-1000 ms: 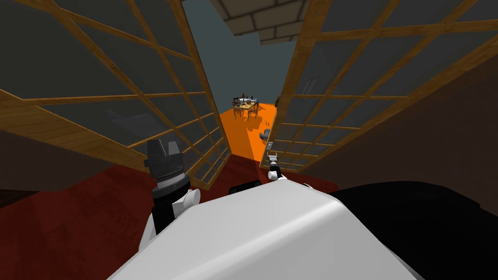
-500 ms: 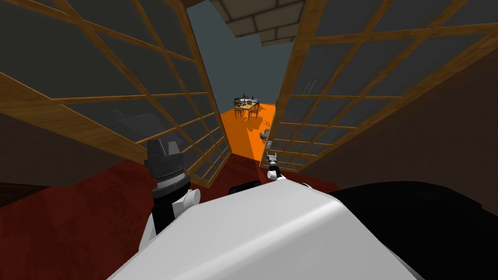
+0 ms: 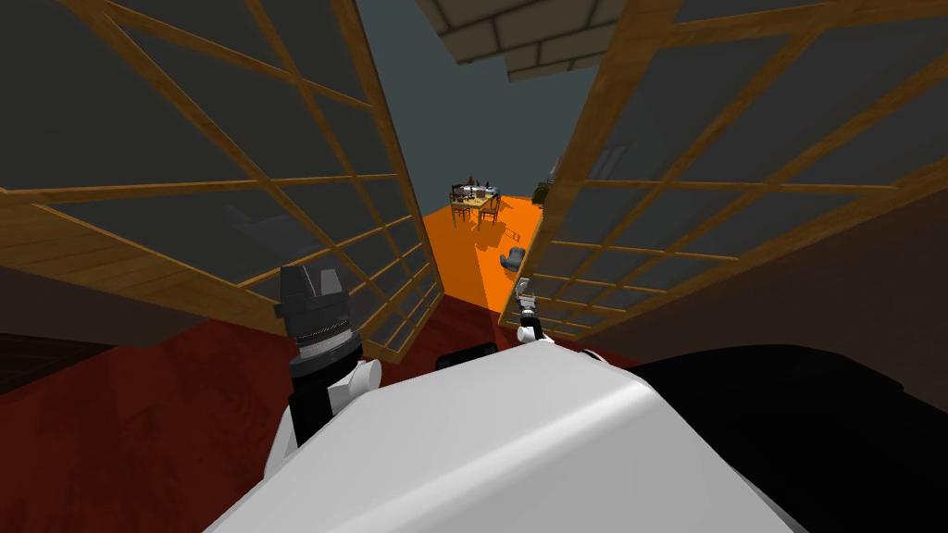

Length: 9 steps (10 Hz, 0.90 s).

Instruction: Pull the door open

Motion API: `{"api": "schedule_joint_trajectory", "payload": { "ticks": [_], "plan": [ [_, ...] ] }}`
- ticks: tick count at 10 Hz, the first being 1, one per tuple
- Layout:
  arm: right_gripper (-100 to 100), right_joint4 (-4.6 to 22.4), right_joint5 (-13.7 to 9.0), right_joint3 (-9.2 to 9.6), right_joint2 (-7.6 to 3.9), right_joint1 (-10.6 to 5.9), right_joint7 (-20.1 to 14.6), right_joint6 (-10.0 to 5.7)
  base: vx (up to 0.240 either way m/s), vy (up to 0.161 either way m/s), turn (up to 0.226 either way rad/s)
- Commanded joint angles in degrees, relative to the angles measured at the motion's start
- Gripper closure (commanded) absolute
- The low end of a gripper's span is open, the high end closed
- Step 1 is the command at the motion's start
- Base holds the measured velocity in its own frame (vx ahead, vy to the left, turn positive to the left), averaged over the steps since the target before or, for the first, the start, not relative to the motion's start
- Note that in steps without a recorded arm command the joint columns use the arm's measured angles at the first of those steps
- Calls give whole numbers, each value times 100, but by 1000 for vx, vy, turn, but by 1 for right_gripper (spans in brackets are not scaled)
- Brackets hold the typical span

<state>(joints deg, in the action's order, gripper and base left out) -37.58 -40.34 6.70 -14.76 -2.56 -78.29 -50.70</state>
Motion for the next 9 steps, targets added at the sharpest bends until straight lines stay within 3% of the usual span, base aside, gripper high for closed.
{"api": "schedule_joint_trajectory", "payload": {
  "ticks": [1, 3, 5, 6, 9],
  "plan": [
    [-100, 38, -18, -2, -129, 99, -172, -58, 165, 7, 93],
    [-100, 85, -52, -20, -301, 185, -362, -105, 172, -17, 76],
    [-100, -26, -58, -29, -298, 231, -310, -47, 77, -24, 17],
    [100, -26, -58, -29, -298, 231, -310, -47, 0, 0, 0],
    [100, -26, -58, -29, -298, 231, -310, -47, -11, 2, 1]
  ]
}}
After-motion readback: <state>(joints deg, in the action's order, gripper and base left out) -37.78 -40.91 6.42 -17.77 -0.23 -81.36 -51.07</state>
